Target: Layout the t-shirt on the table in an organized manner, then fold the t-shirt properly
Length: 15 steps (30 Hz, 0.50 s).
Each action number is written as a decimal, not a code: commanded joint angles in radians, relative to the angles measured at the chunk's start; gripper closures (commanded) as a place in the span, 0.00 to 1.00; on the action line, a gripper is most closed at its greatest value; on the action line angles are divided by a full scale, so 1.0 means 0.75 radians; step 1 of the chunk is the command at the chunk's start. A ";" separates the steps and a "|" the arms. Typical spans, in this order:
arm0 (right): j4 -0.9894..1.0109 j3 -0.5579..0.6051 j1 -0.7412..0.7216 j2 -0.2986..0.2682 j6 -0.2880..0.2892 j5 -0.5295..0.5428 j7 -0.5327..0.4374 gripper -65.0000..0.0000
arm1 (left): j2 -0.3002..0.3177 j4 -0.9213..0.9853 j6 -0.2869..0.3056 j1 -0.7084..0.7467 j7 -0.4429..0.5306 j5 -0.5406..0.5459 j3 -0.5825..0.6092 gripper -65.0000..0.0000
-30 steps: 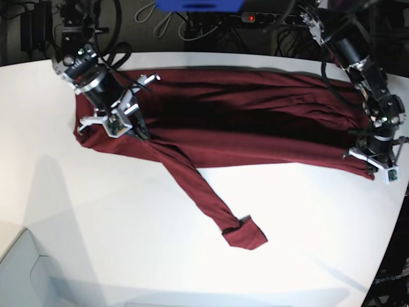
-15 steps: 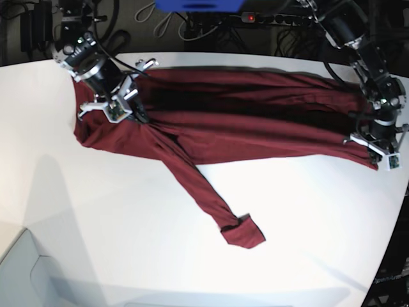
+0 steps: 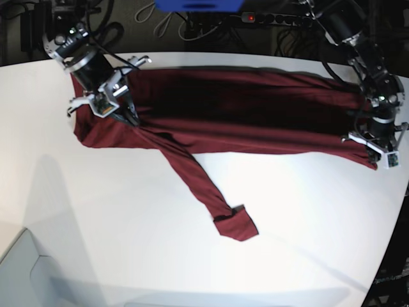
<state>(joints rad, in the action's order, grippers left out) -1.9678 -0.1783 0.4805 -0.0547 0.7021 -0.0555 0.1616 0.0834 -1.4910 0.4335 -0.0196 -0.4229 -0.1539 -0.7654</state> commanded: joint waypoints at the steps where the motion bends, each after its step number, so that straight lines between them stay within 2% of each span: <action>1: -0.020 -0.003 0.005 -0.006 -0.005 0.020 -0.043 1.00 | 0.019 -0.020 -0.008 -0.016 0.035 0.010 -0.003 0.99; 15: -0.004 0.012 0.126 -0.004 -0.005 0.018 -0.043 1.00 | 0.017 -0.020 -0.008 0.103 0.035 0.010 -0.003 0.99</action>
<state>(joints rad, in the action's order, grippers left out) -1.9568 -0.1688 0.5697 -0.0547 0.7021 -0.0624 0.1581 0.0830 -1.4910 0.4324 0.0654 -0.4225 -0.1539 -0.7650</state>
